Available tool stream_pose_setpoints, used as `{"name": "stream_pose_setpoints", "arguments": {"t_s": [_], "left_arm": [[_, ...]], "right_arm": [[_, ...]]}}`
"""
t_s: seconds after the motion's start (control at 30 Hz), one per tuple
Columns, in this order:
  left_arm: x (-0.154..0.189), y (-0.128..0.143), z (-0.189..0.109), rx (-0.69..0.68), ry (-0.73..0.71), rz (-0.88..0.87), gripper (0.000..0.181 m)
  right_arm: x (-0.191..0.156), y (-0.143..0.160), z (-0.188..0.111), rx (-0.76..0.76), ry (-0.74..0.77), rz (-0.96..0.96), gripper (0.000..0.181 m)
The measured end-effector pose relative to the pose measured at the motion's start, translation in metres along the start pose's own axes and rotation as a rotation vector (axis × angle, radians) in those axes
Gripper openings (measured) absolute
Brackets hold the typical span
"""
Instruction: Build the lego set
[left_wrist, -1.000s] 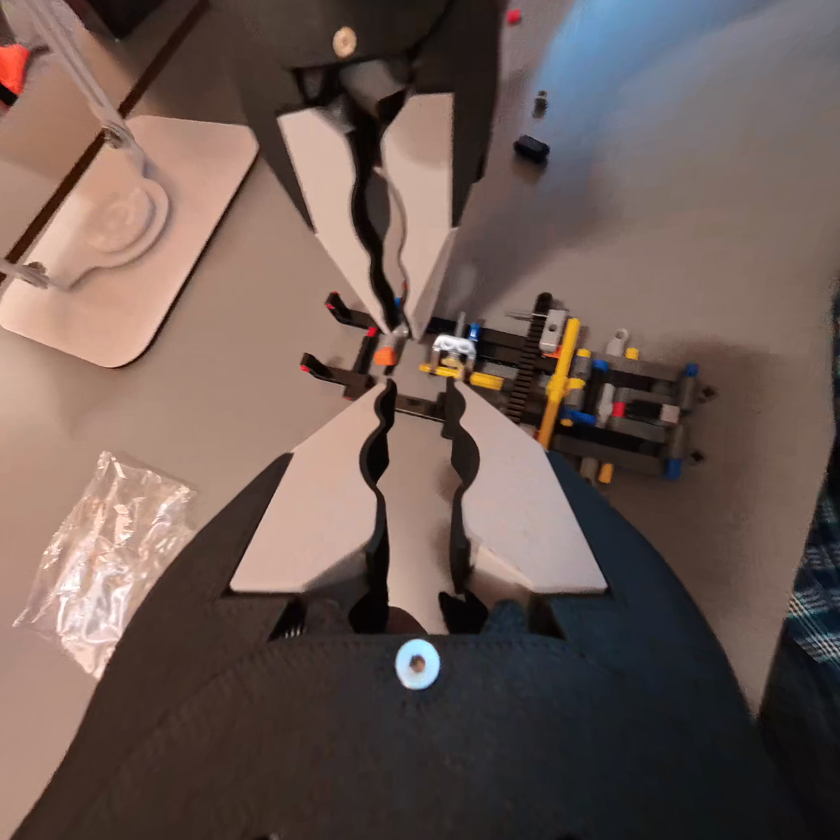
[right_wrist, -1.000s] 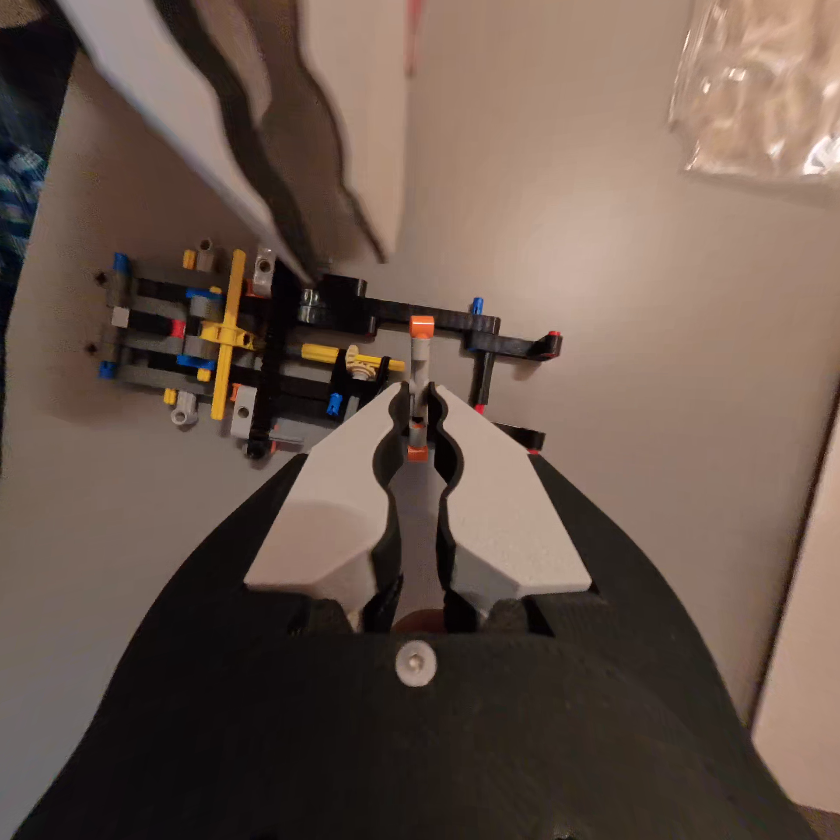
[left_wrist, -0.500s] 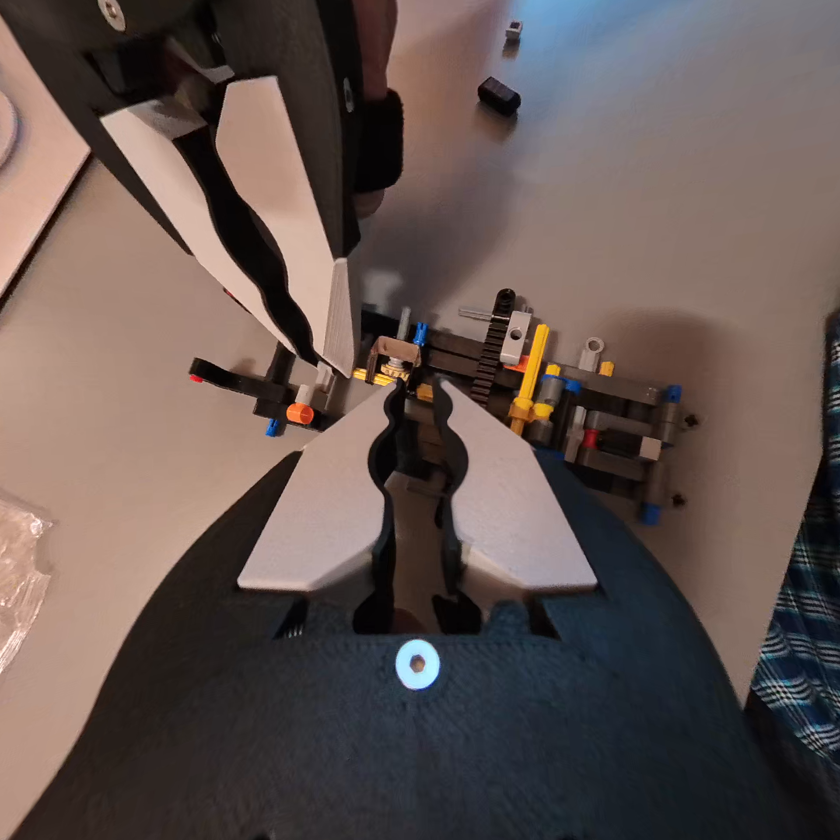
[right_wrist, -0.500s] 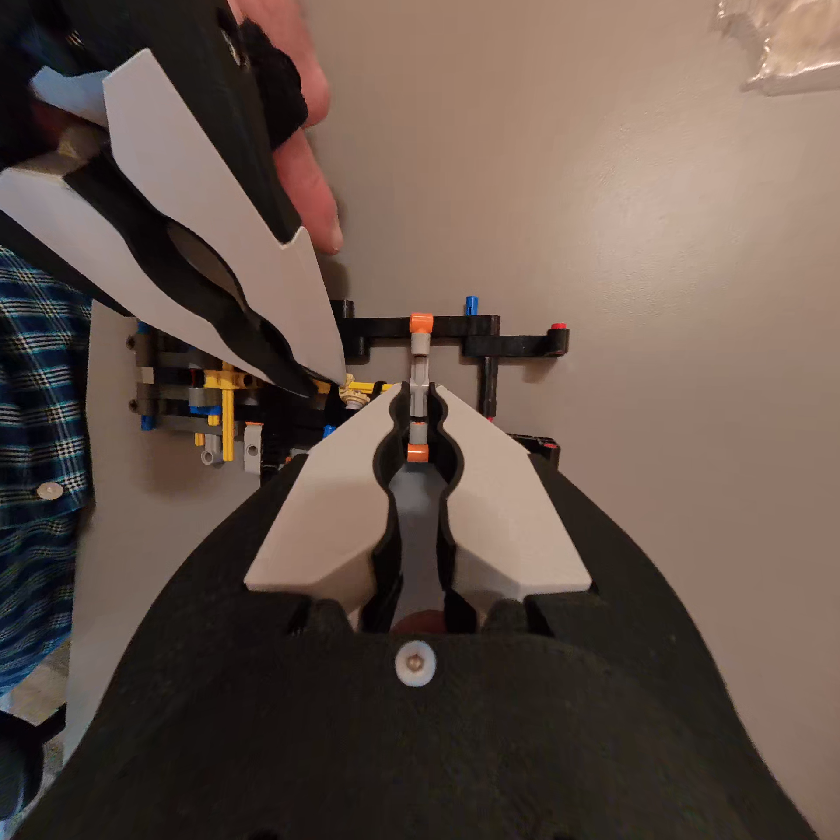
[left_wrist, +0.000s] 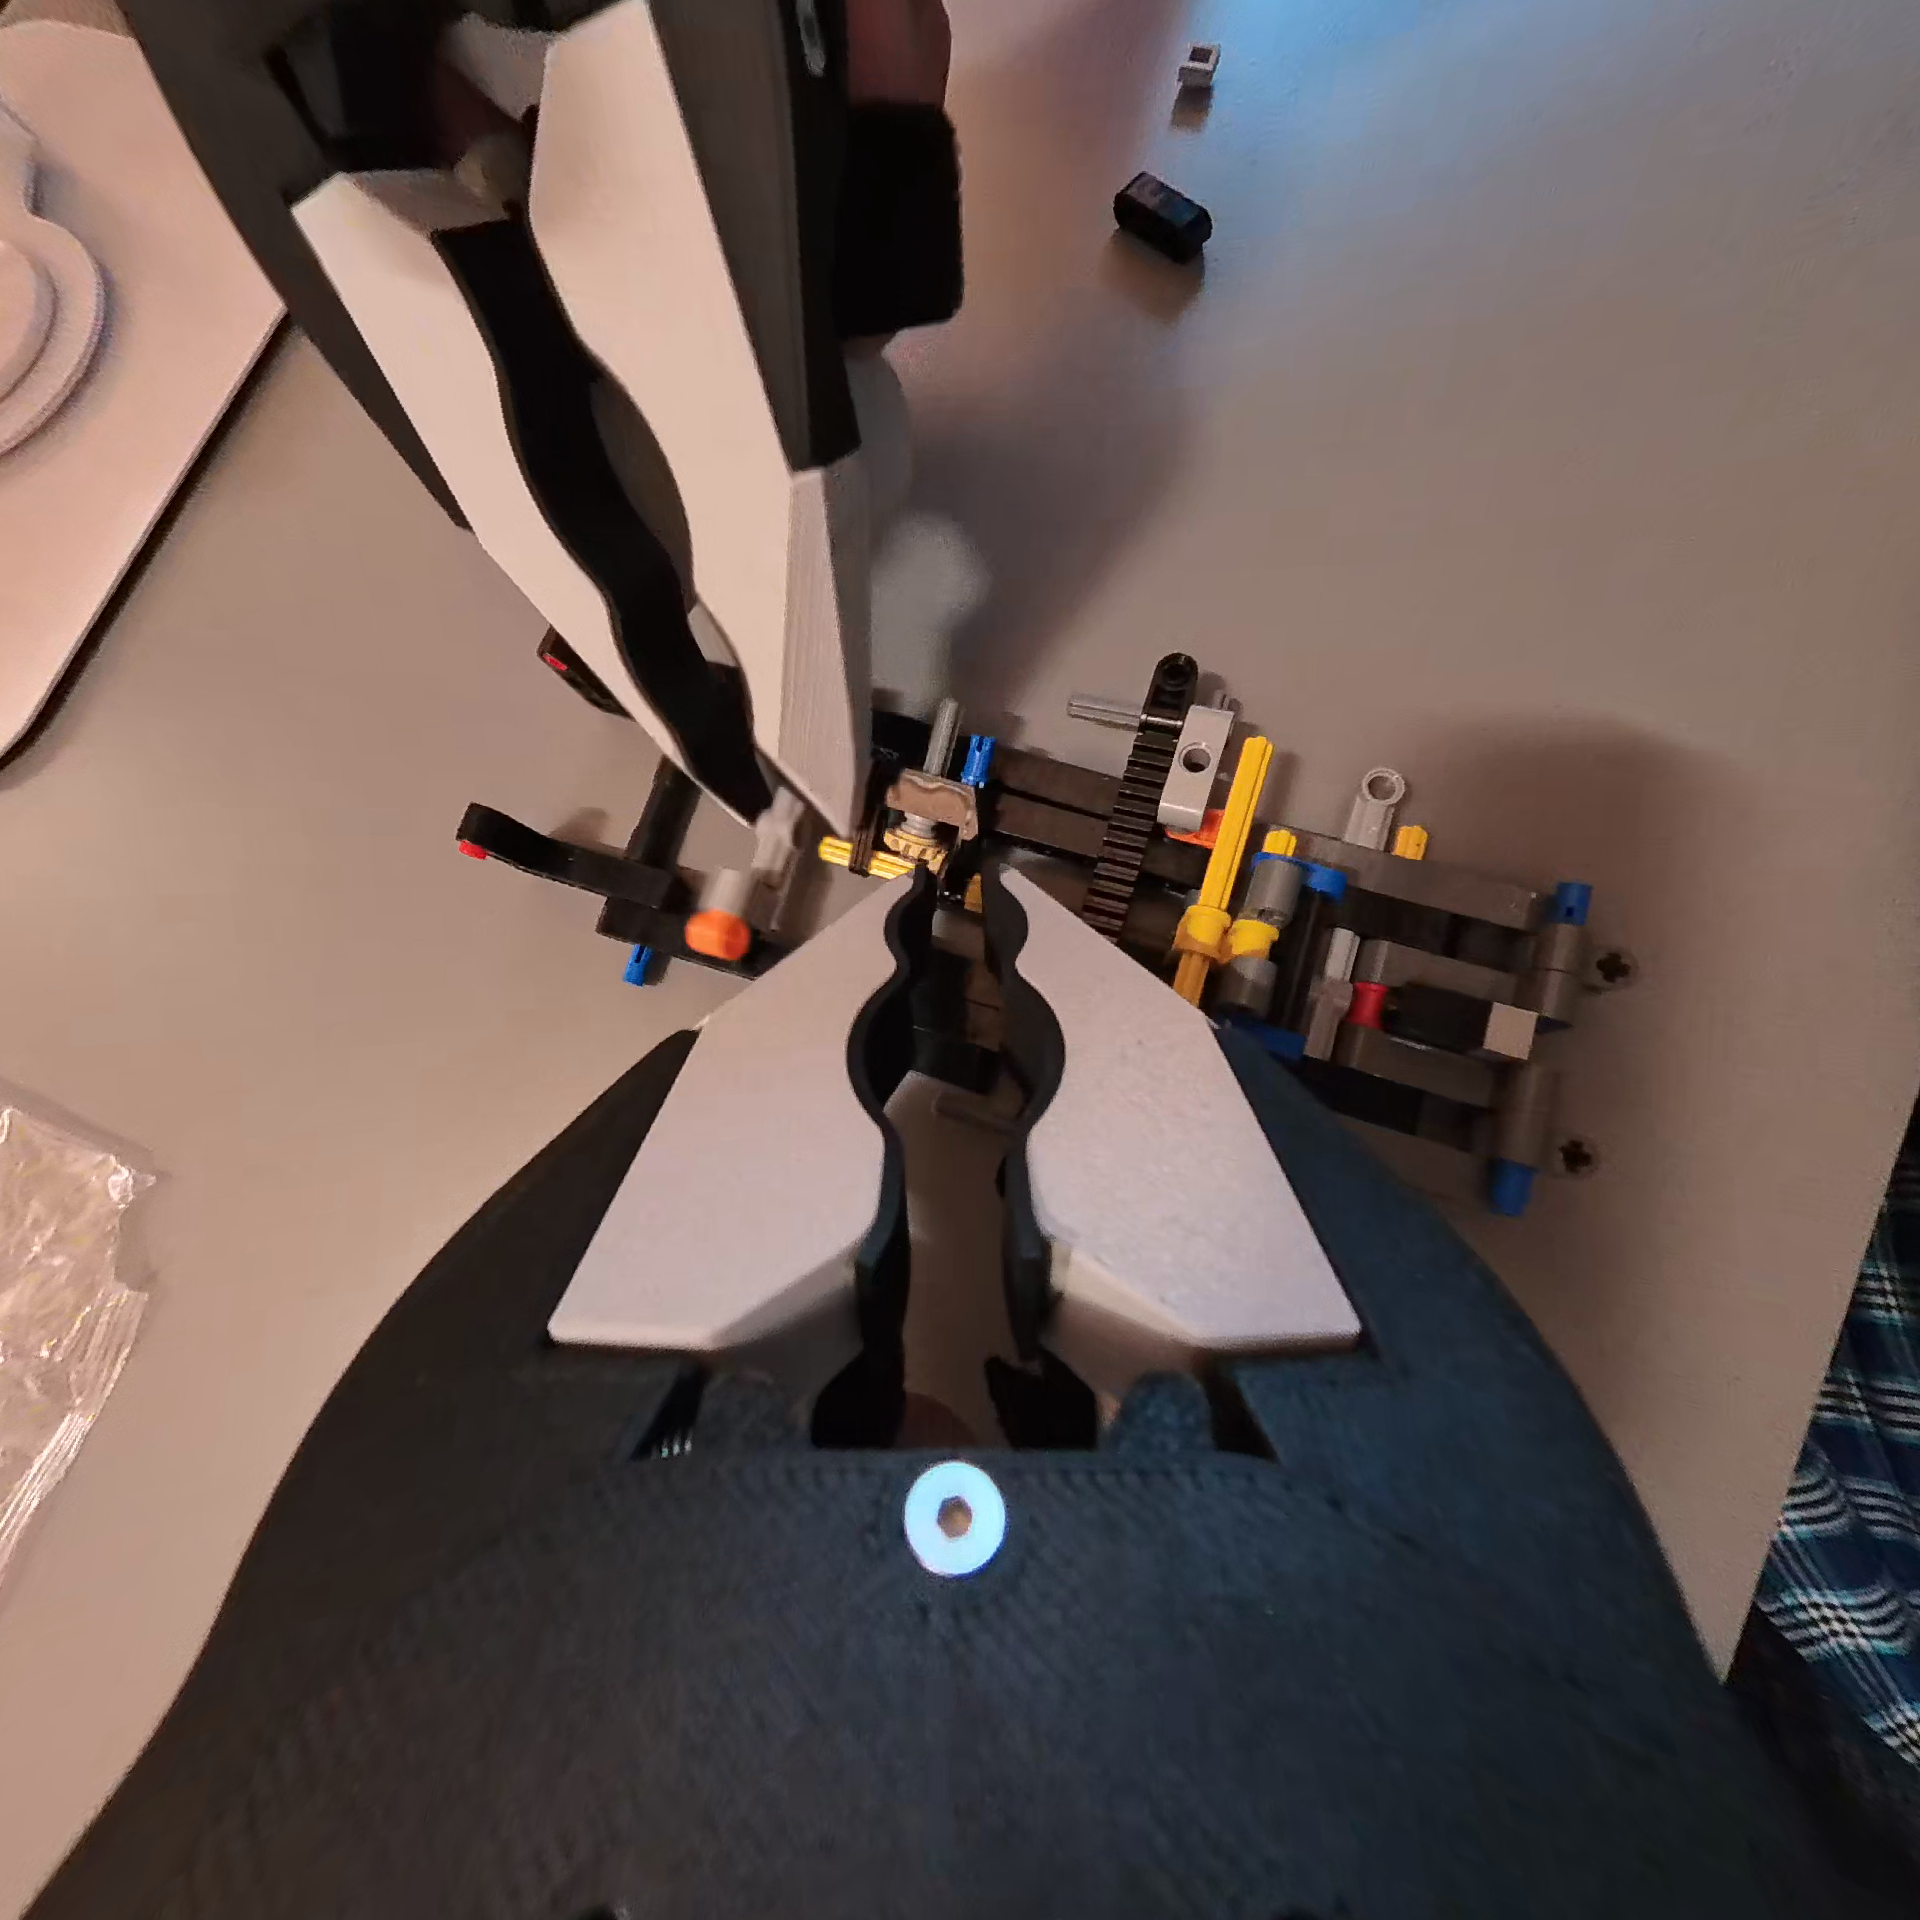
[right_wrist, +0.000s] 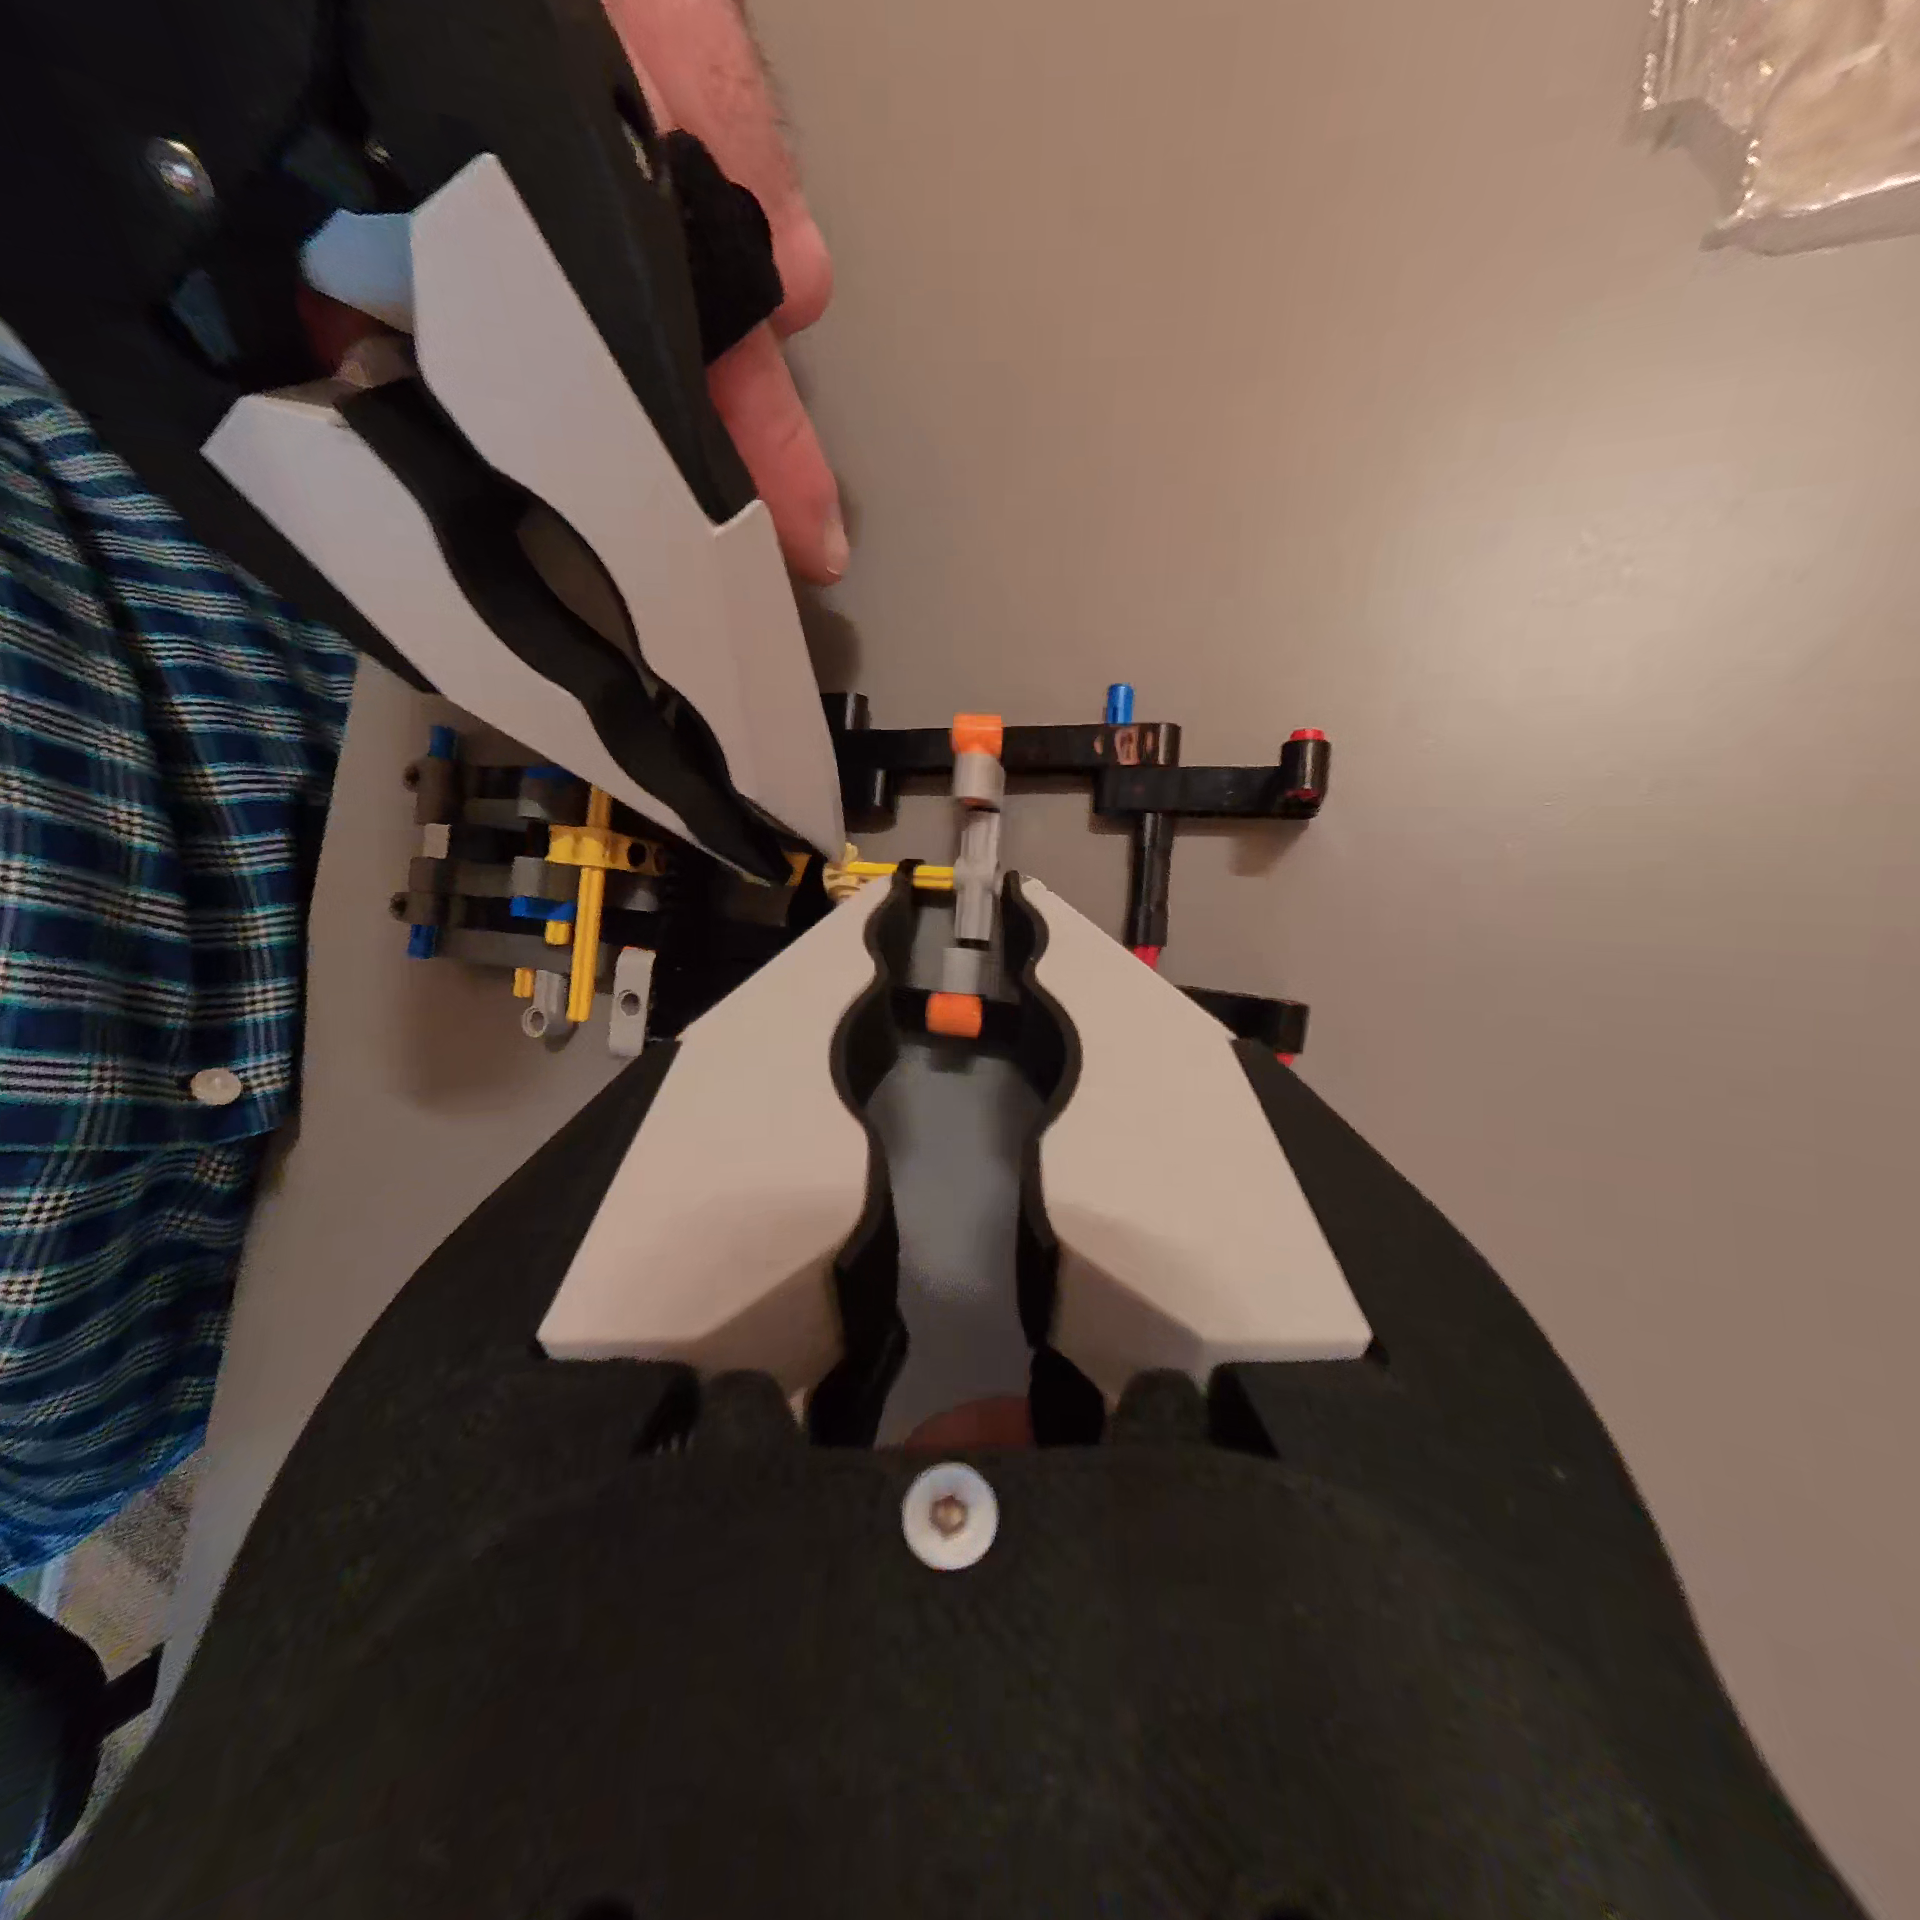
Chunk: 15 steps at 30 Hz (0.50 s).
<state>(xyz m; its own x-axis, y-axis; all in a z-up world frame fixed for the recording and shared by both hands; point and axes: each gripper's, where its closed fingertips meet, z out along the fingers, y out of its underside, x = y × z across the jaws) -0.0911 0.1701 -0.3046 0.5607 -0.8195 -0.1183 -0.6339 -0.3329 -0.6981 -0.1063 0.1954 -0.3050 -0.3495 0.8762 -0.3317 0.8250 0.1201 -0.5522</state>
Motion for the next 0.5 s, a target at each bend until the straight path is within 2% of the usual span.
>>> {"name": "stream_pose_setpoints", "arguments": {"t_s": [0.03,0.2,0.27,0.5], "left_arm": [[0.0000,0.0000,0.0000,-0.001,-0.001,0.001,0.006],[0.0000,0.0001,-0.0003,-0.002,-0.006,0.003,0.006],[0.0001,0.0002,-0.0004,-0.002,-0.008,0.003,0.006],[0.0002,0.0005,-0.0007,-0.006,-0.018,0.011,0.006]], "right_arm": [[0.0002,-0.0002,-0.0011,0.005,0.000,0.003,0.015],[0.0040,0.0064,-0.0014,-0.027,0.045,-0.029,0.012],[0.0043,0.0068,-0.0003,-0.033,0.062,-0.046,0.005],[0.0035,0.0078,0.0004,-0.054,0.068,-0.044,0.004]]}}
